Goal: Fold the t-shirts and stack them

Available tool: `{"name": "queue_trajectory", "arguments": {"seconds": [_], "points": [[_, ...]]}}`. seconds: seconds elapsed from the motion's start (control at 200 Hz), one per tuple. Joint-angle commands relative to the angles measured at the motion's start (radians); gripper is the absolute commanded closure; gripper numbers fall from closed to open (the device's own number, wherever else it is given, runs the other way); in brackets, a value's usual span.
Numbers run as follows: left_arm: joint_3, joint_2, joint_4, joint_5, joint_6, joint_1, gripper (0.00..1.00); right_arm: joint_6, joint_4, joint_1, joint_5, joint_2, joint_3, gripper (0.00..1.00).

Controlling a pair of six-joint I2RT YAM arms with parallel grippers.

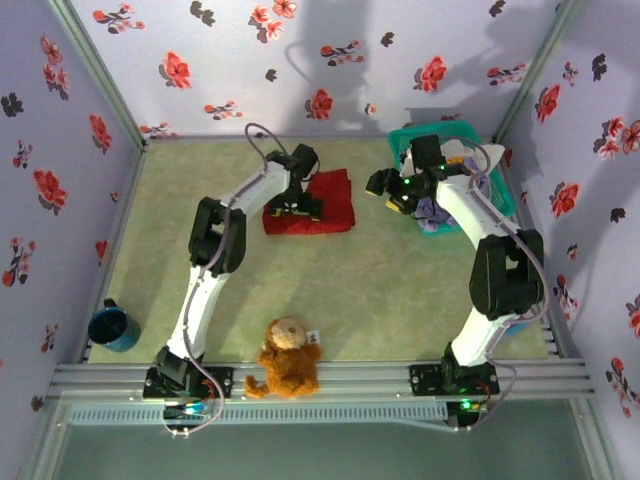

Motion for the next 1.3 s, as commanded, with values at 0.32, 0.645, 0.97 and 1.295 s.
{"name": "queue_trajectory", "arguments": {"seconds": [0.32,0.645,0.97,1.295], "points": [[-0.073,-0.172,-0.079,-0.030,0.161,0.165,0.01,0.004,-0.010,0.001,-0.005,-0.016,-0.009,0.30],[-0.056,-0.212,-0.041,0.011,0.107,0.114,0.00,0.015,-0.002,0.001,-0.013,-0.013,-0.007,0.30],[-0.062,-0.061,0.014,0.032,0.073,0.092,0.01,0.003,-0.022,0.001,-0.008,-0.031,-0.017,0.30],[-0.140,-0.017,-0.048,0.013,0.114,0.139,0.01,-0.007,-0.022,0.000,-0.002,-0.016,-0.039,0.30]]}}
